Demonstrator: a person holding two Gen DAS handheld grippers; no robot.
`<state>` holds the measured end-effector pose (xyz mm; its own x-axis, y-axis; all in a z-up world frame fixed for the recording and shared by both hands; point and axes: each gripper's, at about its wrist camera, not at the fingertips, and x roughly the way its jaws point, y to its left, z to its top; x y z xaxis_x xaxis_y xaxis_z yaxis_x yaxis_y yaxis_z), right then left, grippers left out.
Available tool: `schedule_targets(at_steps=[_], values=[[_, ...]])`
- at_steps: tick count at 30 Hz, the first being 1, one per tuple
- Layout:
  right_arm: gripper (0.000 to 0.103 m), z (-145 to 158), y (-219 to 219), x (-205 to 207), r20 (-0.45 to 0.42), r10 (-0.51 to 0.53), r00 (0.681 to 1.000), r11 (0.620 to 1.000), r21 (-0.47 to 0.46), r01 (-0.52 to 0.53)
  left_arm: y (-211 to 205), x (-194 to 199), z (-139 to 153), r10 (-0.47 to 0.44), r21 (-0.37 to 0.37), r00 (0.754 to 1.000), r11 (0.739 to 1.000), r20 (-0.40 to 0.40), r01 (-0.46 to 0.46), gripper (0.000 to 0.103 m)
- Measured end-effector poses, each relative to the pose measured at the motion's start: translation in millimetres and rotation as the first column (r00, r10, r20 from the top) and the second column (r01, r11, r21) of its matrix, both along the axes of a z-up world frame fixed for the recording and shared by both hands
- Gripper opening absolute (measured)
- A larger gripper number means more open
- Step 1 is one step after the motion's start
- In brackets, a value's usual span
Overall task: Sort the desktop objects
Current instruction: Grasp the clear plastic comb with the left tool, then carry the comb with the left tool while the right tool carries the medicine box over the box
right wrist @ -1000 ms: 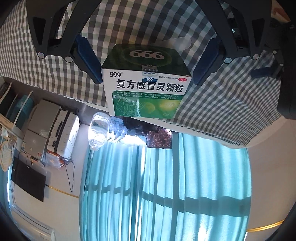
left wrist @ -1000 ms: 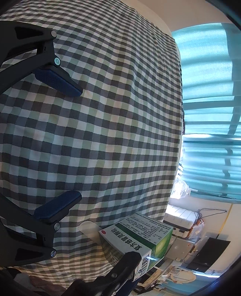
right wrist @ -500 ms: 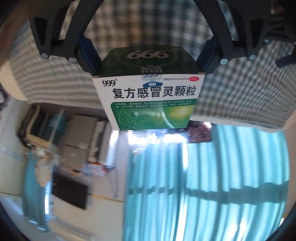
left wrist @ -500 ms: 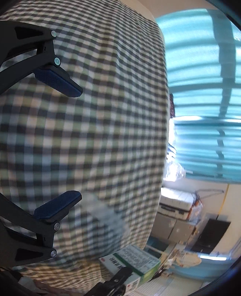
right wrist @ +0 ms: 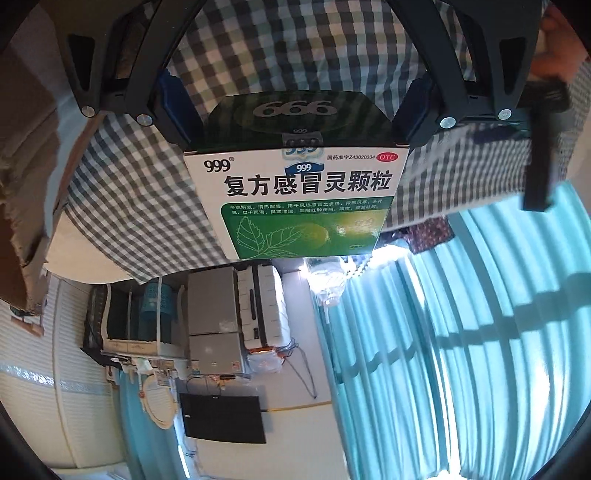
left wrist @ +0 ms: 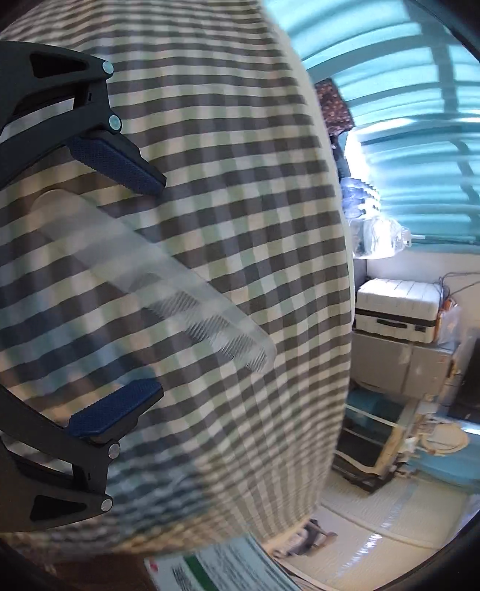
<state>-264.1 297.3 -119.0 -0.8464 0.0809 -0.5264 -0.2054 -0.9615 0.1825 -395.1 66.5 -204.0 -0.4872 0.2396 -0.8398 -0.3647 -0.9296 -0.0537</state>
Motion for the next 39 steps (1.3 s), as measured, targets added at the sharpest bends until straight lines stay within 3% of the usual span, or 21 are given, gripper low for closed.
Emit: schedule_targets(at_steps=[1,2,3,4,5,7,11,17,22,26,32,39], values=[[0.092,1.5,3.1,1.0,-0.003,-0.002,1.000,1.000,-0.011,0.002,4.9,-1.9,0.8,-0.021,-0.027,1.000,0.999,0.005,0.021,0.095],[0.092,2.8,4.6,1.0,-0.005,0.005,1.000,1.000,-0.023,-0.005,5.8,-1.2,3.5,-0.037,-0.021,0.999,0.999,0.012,0.037,0.078],[0.092,4.2,5.2,1.0,-0.008,0.010,1.000,0.999,-0.031,-0.011,4.7,-0.2,6.4,-0.041,-0.009,0.999,0.999,0.026,0.041,0.067],[0.092,5.1,4.7,0.9,-0.011,0.012,1.000,0.999,-0.034,-0.012,0.7,-0.1,10.2,-0.015,0.003,0.999,1.000,0.041,0.014,0.042],[0.092,5.5,3.8,0.9,-0.014,0.011,1.000,0.999,-0.032,-0.012,-4.0,-0.1,12.5,0.015,0.025,0.998,1.000,0.060,-0.017,0.029],[0.092,5.5,1.5,0.2,-0.012,0.014,1.000,0.999,-0.030,-0.014,-14.3,5.5,12.7,0.050,0.055,0.994,0.997,0.093,-0.055,0.026],[0.092,9.5,0.8,6.4,-0.016,0.024,1.000,0.998,-0.050,-0.025,-18.3,39.1,9.4,0.066,0.021,0.995,0.997,0.070,-0.068,0.026],[0.092,22.8,-3.6,23.8,-0.023,0.045,0.999,0.996,-0.072,-0.046,-36.7,105.6,13.4,0.193,0.051,0.976,0.979,0.096,-0.199,0.026],[0.092,36.6,-15.5,47.2,-0.012,0.085,0.996,0.994,-0.061,-0.086,-43.3,166.2,43.3,0.236,0.074,0.971,0.968,0.046,-0.239,0.026],[0.092,62.2,-17.9,73.6,-0.047,0.108,0.993,0.992,-0.064,-0.111,-27.0,193.7,88.5,0.211,0.092,0.977,0.974,-0.016,-0.208,0.026],[0.092,111.2,-5.9,124.5,-0.098,0.114,0.989,0.993,0.004,-0.114,12.0,233.0,167.6,0.131,0.123,0.979,0.986,-0.157,-0.113,0.026],[0.092,145.9,51.3,181.9,-0.106,0.036,0.994,0.999,0.041,-0.032,105.7,260.0,225.5,-0.003,0.196,0.971,0.979,-0.240,0.052,0.026]])
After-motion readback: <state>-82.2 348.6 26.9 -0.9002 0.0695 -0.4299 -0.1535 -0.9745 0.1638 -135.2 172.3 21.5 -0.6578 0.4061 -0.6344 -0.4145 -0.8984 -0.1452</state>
